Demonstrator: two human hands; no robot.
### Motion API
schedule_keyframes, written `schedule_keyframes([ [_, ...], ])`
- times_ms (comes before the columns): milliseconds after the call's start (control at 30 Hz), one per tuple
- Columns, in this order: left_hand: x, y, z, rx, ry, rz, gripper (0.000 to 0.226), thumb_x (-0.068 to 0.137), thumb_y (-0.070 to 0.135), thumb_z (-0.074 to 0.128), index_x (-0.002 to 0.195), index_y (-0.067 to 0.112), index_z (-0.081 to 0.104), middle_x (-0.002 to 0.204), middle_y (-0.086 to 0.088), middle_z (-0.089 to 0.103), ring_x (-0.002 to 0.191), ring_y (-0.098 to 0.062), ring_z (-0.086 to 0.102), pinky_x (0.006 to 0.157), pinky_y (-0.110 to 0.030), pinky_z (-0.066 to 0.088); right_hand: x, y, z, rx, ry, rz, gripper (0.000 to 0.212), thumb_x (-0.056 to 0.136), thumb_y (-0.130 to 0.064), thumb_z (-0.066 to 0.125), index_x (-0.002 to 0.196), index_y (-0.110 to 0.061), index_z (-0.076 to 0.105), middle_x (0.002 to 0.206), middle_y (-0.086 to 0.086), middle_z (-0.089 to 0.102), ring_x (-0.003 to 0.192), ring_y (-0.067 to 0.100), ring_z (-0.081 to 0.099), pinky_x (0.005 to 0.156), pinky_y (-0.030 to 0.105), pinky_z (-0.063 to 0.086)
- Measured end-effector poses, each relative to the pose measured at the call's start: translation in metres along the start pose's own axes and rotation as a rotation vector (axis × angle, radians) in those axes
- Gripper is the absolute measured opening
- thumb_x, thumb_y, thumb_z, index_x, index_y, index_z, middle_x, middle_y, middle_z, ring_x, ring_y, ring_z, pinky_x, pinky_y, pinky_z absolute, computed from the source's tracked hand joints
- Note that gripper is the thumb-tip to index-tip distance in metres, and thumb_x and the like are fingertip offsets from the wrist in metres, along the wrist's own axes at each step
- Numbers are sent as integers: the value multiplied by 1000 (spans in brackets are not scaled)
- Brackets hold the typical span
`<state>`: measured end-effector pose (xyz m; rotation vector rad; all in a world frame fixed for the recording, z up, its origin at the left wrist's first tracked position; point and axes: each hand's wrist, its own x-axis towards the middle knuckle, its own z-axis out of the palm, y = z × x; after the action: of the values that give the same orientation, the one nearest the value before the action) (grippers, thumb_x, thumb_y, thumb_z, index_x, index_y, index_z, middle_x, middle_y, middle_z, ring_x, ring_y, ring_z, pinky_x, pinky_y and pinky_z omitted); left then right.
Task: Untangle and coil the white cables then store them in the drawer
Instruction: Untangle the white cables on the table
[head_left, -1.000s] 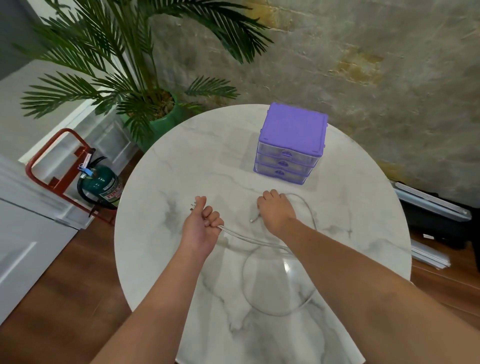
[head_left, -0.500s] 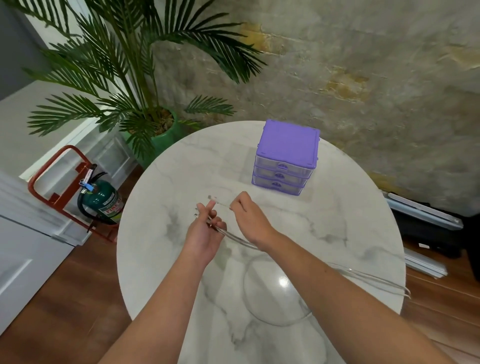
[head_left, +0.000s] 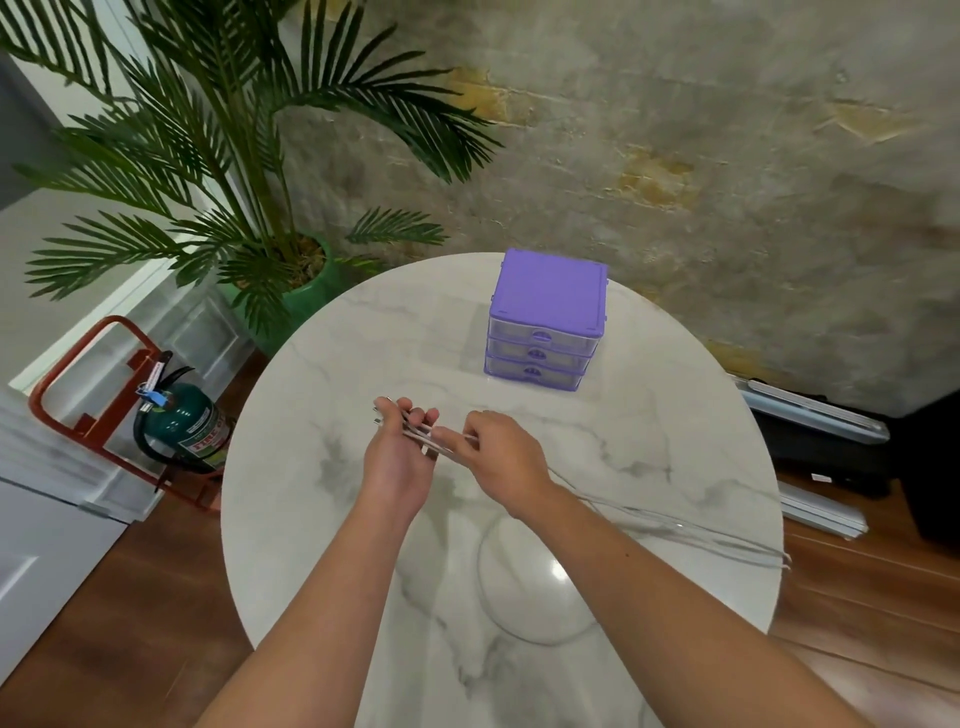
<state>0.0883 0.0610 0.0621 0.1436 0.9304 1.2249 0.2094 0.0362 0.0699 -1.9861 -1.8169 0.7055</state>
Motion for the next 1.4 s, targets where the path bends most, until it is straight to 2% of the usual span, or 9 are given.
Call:
schedule_keyframes([
  [133, 3, 6, 7, -237, -4, 5, 35, 100, 43, 42, 77, 18, 44, 51, 6, 28, 42, -9, 32, 74, -25, 46, -1, 31, -20, 92, -163, 116, 66, 83, -76, 41, 65, -13, 47, 72, 2, 56, 66, 21, 59, 74, 44, 51],
  [233, 7, 10, 10, -275, 8, 6, 35, 100, 41, 44, 75, 17, 45, 52, 5, 27, 41, -9, 28, 66, -23, 45, -8, 56, -43, 54, -249, 229, 73, 77, -84, 37, 70, -14, 54, 74, 3, 70, 57, 19, 67, 67, 35, 49],
  [400, 7, 5, 22, -296, -13, -28, 34, 101, 38, 43, 75, 17, 44, 52, 5, 26, 41, -10, 28, 64, -22, 41, -8, 83, -70, -183, 85, 100, 59, 87, -74, 35, 65, -19, 38, 71, -5, 48, 70, 23, 53, 60, 34, 37],
  [500, 5, 2, 31, -284, -23, -22, 35, 101, 41, 42, 75, 17, 44, 51, 6, 26, 41, -9, 27, 62, -20, 39, -12, 92, -68, -196, 108, 38, 49, 96, -61, 34, 68, -22, 42, 77, -5, 46, 77, 23, 52, 66, 34, 35],
  [767, 12, 27, 26, -351, -25, 24, 35, 98, 45, 46, 74, 20, 46, 52, 7, 26, 40, -9, 24, 44, -16, 30, -45, 136, -69, 349, -161, 381, 53, 79, -66, 61, 71, -14, 57, 69, 9, 72, 57, 18, 63, 62, 32, 50],
  [933, 21, 31, 18, -350, 12, 37, 35, 99, 44, 44, 73, 21, 46, 52, 7, 26, 41, -9, 25, 44, -17, 30, -58, 147, -87, 519, -253, 461, 58, 75, -66, 67, 73, -11, 48, 56, 13, 61, 49, 26, 59, 57, 29, 47],
  [1233, 29, 29, 13, -264, 52, 48, 34, 100, 43, 44, 74, 21, 46, 51, 8, 26, 39, -8, 25, 43, -17, 28, -56, 160, -87, 250, -7, 382, 45, 82, -65, 58, 75, -22, 48, 62, 4, 67, 51, 17, 56, 58, 32, 43],
  [1333, 28, 28, 14, -254, 50, 51, 35, 100, 43, 43, 73, 21, 46, 51, 8, 26, 40, -8, 25, 44, -17, 28, -60, 161, -89, 0, 27, 301, 44, 89, -64, 49, 79, -22, 40, 60, -1, 53, 62, 21, 52, 56, 32, 36],
  [1400, 29, 29, 15, -253, 49, 57, 34, 101, 42, 42, 73, 22, 46, 52, 8, 26, 40, -8, 25, 44, -17, 28, -64, 161, -89, 28, -7, 310, 45, 90, -66, 41, 78, -24, 44, 60, -4, 50, 65, 21, 52, 57, 31, 36],
])
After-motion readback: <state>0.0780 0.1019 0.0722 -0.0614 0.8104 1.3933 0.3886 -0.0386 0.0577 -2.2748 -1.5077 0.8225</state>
